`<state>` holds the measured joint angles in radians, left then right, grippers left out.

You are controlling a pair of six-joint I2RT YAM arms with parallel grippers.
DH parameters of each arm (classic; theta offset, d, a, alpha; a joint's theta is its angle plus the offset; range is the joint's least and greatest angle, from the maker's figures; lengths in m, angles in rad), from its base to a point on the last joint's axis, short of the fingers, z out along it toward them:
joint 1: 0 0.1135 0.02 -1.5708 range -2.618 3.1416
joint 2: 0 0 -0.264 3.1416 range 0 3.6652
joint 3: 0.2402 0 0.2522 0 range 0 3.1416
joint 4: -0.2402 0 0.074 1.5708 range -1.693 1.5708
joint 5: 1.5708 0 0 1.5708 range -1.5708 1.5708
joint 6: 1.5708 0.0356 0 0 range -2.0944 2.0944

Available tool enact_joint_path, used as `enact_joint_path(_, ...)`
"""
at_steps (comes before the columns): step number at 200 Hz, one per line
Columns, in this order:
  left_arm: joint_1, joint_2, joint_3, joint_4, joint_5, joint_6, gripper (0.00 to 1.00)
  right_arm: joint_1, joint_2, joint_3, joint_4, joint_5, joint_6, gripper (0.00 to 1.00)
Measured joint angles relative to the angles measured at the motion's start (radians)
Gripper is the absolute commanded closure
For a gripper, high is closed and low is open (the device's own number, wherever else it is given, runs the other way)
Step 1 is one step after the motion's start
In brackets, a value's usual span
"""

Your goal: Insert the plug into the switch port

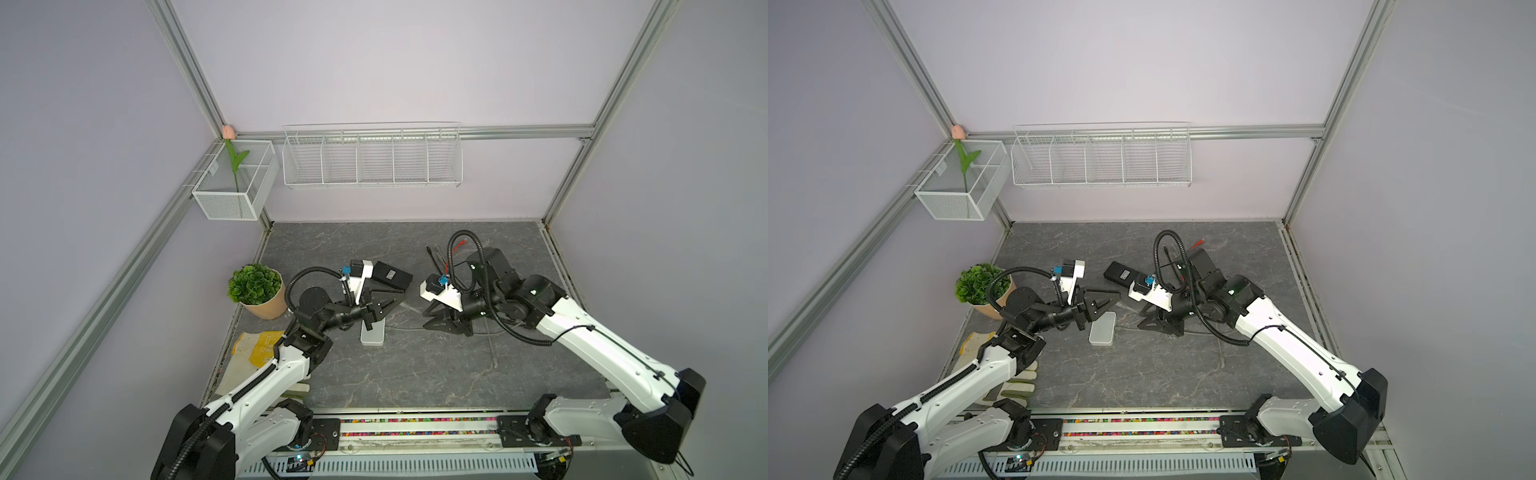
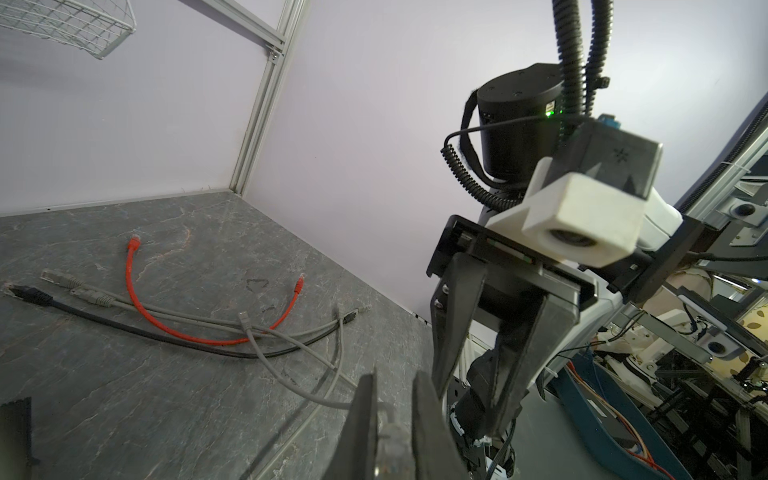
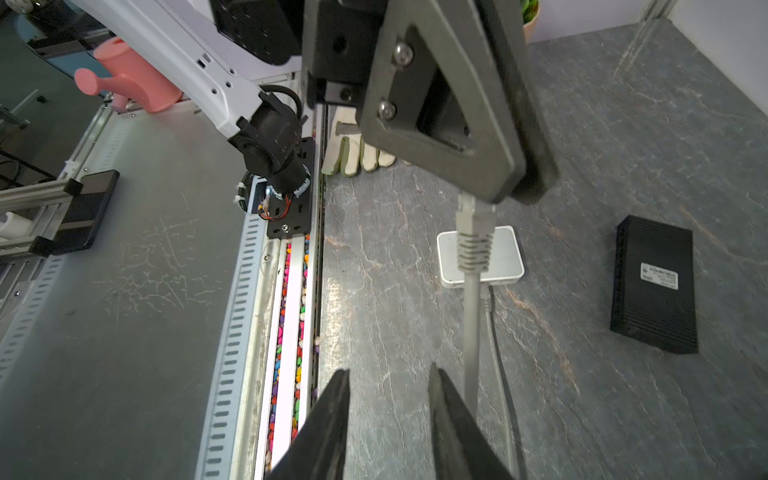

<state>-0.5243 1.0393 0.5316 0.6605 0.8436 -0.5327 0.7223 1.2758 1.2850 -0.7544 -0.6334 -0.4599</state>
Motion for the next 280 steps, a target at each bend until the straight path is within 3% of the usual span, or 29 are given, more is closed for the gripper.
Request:
enact_joint_path(106,0.000,-0.021,-0.003,0.008,0.043,0.003,1.00,-0.041,0.097,0.074,0.002,-0.100,-0.001,0.65)
enact_joint_path(150,0.000,-0.036,-0.006,0.008,0.051,0.003,1.00,-0.041,0.165,0.138,-0.038,-0.152,-0.010,0.71)
enact_joint_path(280,0.000,-0.040,-0.007,0.007,0.066,0.003,1.00,-0.041,0.202,0.145,-0.080,-0.160,-0.019,0.73)
